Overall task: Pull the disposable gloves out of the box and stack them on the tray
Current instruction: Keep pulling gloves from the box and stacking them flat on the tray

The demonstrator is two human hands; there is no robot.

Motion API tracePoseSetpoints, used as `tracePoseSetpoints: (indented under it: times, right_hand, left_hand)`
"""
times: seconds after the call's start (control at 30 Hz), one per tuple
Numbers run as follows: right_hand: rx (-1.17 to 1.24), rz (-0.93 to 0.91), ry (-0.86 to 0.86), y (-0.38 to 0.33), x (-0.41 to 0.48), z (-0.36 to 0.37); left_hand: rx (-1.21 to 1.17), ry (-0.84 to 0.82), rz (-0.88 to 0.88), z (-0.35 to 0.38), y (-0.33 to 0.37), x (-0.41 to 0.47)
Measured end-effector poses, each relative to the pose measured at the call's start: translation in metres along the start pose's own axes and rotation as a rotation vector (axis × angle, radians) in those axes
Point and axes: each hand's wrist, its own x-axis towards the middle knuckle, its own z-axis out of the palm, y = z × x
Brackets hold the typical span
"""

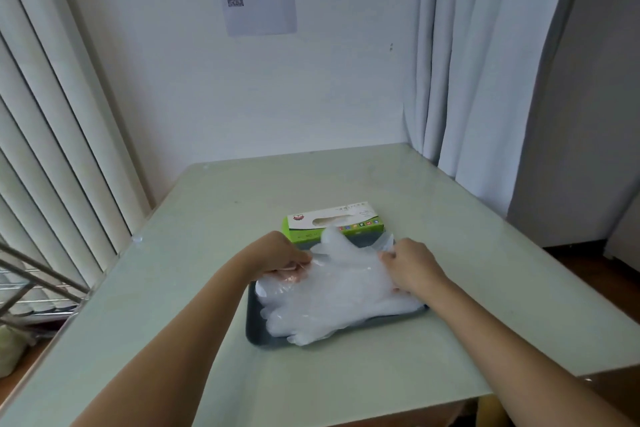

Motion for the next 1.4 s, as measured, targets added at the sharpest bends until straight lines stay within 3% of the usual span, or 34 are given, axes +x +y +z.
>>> tracePoseSetpoints:
  times: [0.17,0.33,0.53,0.73,0.8,0.93,1.03,1.1,1.2,1.3,1.4]
  right_hand:
    - [-0.128,0.009,0.01,0.006,0.0,0.003]
    - [-0.2,0.004,0.018,0.006,0.002,0.006]
    - [-0.234,0.004,0.002,0.003,0.001,0.006]
    - [-0.25,-0.015,-0.012,0.002,0.002,0.005]
    - [-0.247,-0.012,-0.024,0.002,0.002,0.003]
    - [-0.252,-0.03,-0.008,0.0,-0.001,-0.005]
    - [-0.342,-0.133,0.108,-0.006,-0.003,-0.016]
    - [-0.394,-0.349,0.165,-0.011,0.0,-0.019]
    - [-0.324,-0.672,0.028,-0.017,0.01,-0.012]
    - [-0.133,-0.657,-0.133,-0.022,0.024,0.0]
    - [0.03,-0.559,-0.182,-0.025,0.037,0.005]
  left_hand:
    - [0.071,0.062,0.008,0.007,0.0,0.011]
    - [0.36,0.224,-0.03,0.011,-0.003,0.016]
    - [0.552,0.513,0.161,0.018,0.008,-0.009]
    - [0.658,0.352,0.37,0.035,0.017,-0.05]
    - [0.661,0.235,0.472,0.042,0.013,-0.051]
    - [0.568,-0.01,0.502,0.049,-0.01,-0.039]
    - [0.719,0.057,0.52,0.054,-0.017,-0.034]
    - [0.747,0.075,0.529,0.057,-0.018,-0.032]
    - [0.692,0.052,0.517,0.057,-0.02,-0.029]
    - [0.692,0.081,0.527,0.056,-0.019,-0.032]
    - [0.576,0.094,0.562,0.054,-0.016,-0.034]
